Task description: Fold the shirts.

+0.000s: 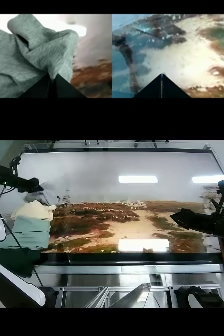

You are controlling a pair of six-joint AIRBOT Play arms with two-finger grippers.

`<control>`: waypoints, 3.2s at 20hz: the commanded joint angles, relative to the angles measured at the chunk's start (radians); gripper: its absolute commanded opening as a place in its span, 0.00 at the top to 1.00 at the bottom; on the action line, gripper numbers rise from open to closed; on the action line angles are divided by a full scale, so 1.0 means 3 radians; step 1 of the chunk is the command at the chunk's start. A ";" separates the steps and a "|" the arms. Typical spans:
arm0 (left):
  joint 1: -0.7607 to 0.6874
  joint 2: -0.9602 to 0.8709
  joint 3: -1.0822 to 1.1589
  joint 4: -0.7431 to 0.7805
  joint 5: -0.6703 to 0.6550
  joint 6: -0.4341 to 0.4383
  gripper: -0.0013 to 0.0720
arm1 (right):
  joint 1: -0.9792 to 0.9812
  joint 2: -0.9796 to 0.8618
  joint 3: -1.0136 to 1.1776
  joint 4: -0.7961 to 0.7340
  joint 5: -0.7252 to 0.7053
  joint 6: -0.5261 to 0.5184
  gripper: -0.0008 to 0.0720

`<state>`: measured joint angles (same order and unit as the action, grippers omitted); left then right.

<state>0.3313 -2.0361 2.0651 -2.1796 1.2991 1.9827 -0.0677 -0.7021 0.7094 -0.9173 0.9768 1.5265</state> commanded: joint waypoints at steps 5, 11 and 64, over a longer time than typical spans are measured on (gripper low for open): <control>-0.0952 0.1082 0.0031 -0.1706 0.0309 0.0234 0.96 | 0.0003 -0.0003 -0.0001 0.0018 -0.0013 0.0000 0.97; -0.2064 0.1522 -0.0654 -0.1516 0.0278 0.0167 0.96 | -0.0003 -0.0003 -0.0001 0.0015 0.0050 -0.0001 0.97; -0.1921 0.3159 -0.2745 -0.1434 0.0292 -0.0128 0.97 | 0.0153 -0.0029 0.0534 0.2452 0.0365 -0.2042 0.97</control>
<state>-0.2089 -1.1118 1.3537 -2.6087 1.4437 1.9450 -0.1905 -0.6640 0.8665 -0.0246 1.2182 0.8944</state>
